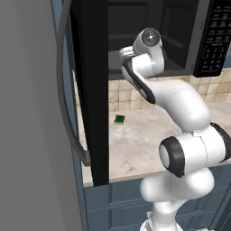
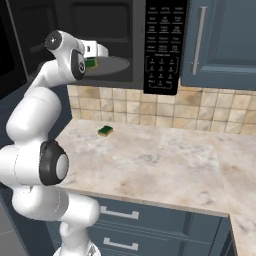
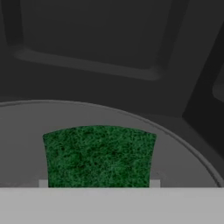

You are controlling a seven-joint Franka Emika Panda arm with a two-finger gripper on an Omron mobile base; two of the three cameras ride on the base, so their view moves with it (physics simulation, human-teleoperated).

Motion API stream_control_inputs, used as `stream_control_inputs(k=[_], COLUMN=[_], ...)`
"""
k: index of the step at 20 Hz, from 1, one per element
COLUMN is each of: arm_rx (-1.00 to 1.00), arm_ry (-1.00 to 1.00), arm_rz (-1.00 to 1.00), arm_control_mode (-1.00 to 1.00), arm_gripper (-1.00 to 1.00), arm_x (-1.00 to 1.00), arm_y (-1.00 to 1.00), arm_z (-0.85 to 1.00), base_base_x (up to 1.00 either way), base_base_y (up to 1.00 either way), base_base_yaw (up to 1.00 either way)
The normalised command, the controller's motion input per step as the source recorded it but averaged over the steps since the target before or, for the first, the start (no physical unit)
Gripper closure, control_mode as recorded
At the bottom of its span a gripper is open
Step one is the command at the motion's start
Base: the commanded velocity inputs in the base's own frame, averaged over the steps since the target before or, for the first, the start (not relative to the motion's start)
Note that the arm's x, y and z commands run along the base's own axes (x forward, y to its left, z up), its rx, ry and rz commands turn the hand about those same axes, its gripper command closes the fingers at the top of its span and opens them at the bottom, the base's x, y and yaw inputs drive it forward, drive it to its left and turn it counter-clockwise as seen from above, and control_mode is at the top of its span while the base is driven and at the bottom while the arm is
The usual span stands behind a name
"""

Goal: Place the sponge inside the microwave to prepare for sanitizing.

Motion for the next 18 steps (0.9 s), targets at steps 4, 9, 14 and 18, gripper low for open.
stream_control_inputs(k=[4, 9, 14, 18], arm_rx=[0.0, 0.0, 0.03, 0.04], arm_ry=[0.0, 0.0, 0.0, 0.0], arm_rz=[0.0, 0.0, 0.0, 0.0], arm_control_mode=[-1.0, -1.0, -1.0, -1.0], arm_gripper=[1.0, 1.0, 1.0, 1.0], arm_x=[0.36, 0.34, 0.16, 0.14], arm_y=[0.0, 0.03, 0.0, 0.0], arm_z=[-0.19, -0.14, -0.23, -0.27], base_base_x=[0.0, 0.0, 0.0, 0.0], base_base_y=[0.0, 0.0, 0.0, 0.0], base_base_yaw=[0.0, 0.0, 0.0, 0.0])
